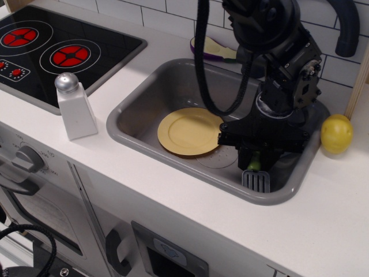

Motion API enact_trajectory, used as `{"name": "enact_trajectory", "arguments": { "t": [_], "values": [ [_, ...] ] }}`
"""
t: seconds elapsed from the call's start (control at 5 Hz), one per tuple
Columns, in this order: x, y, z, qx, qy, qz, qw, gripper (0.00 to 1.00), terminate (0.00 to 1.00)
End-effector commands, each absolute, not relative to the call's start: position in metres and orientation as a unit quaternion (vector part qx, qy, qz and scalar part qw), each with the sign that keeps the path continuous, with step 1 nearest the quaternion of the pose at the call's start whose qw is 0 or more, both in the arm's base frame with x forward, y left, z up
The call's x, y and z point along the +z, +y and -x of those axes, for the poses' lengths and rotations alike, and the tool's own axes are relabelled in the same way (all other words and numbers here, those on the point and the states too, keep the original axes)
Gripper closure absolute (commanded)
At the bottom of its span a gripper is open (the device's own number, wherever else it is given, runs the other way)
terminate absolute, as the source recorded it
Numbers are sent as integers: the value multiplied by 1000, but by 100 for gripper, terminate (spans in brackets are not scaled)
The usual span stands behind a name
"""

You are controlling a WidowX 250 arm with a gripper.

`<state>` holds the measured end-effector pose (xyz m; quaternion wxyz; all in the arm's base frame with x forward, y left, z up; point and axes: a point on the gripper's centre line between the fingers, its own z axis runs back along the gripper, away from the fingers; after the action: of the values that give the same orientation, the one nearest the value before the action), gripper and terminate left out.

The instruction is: Take spatula off plate sink

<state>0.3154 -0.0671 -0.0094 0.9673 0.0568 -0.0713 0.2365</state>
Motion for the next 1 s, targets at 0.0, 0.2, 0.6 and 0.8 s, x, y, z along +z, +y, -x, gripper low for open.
{"name": "enact_trajectory", "arguments": {
  "t": [0.0,0.2,0.6,0.8],
  "values": [
    [14,-57,-328,263,-104,-48,958,0,0],
    [37,-51,-329,253,-107,-24,961,0,0],
    [96,-46,-338,173,-130,0,976,0,0],
    [96,-46,-338,173,-130,0,976,0,0]
  ]
}}
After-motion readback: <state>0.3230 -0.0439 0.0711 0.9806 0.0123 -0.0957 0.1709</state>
